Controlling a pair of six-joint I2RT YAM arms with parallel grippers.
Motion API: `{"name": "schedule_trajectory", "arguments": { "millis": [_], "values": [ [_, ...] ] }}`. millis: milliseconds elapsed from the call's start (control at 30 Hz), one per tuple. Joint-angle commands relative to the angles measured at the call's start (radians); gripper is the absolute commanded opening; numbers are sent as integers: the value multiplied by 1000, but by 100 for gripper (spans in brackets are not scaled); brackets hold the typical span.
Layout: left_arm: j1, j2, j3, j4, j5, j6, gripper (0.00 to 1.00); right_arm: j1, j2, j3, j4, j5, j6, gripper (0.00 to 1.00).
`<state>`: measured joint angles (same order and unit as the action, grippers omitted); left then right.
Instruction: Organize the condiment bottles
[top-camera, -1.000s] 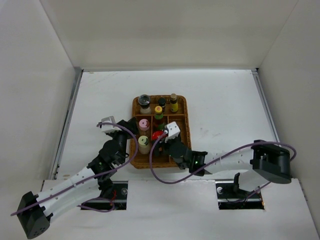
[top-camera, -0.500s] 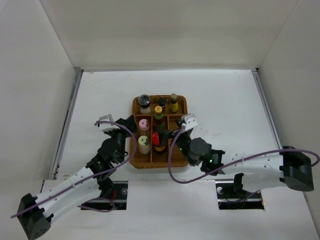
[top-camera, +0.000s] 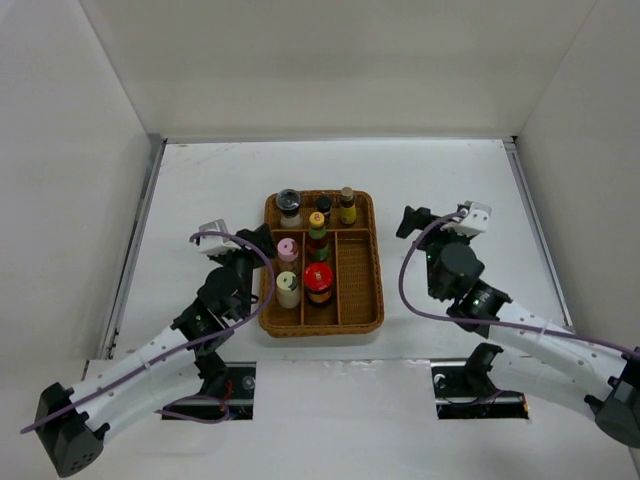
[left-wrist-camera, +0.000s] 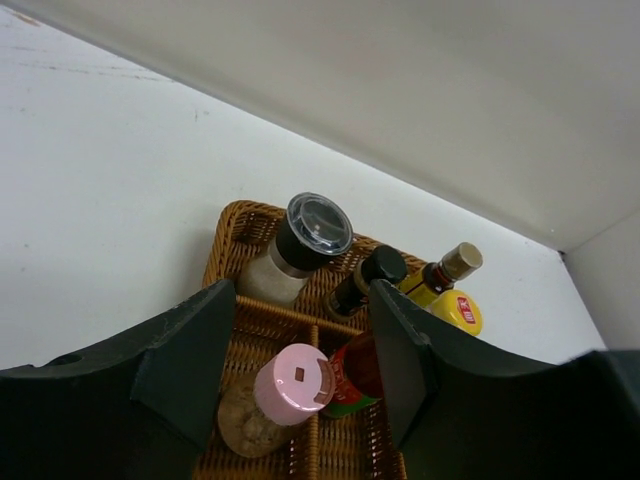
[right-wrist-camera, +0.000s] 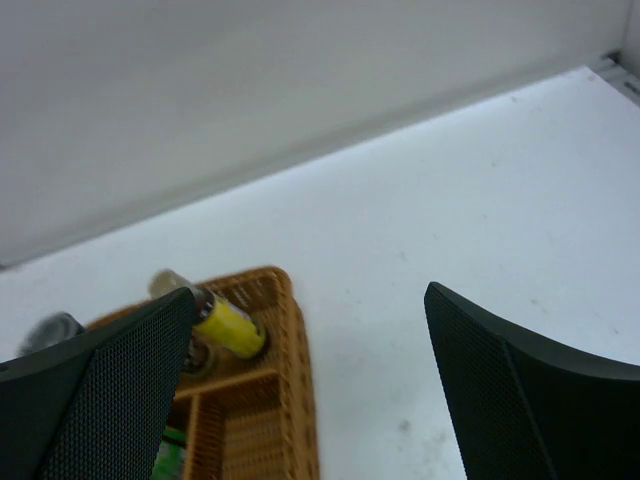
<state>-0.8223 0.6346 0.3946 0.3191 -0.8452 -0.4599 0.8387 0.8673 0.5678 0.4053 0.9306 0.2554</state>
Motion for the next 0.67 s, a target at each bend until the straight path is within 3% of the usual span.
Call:
{"name": "schedule_trajectory", "arguments": {
  "millis": [0,100,400,633],
  "values": [
    [7,25,44,-8,6,-26,55,-14,22,52,-239,-32,122,100],
    [7,40,46,-15,6,-28,55,38,-4,60,-315,-35,183,100],
    [7,27,53,-46,6,-36,56,89,-116,-22,-189,-68,122,100],
    [12,30,56,-57,14,-49,57,73,-102,-17,-191,-164,137,100]
  ]
}}
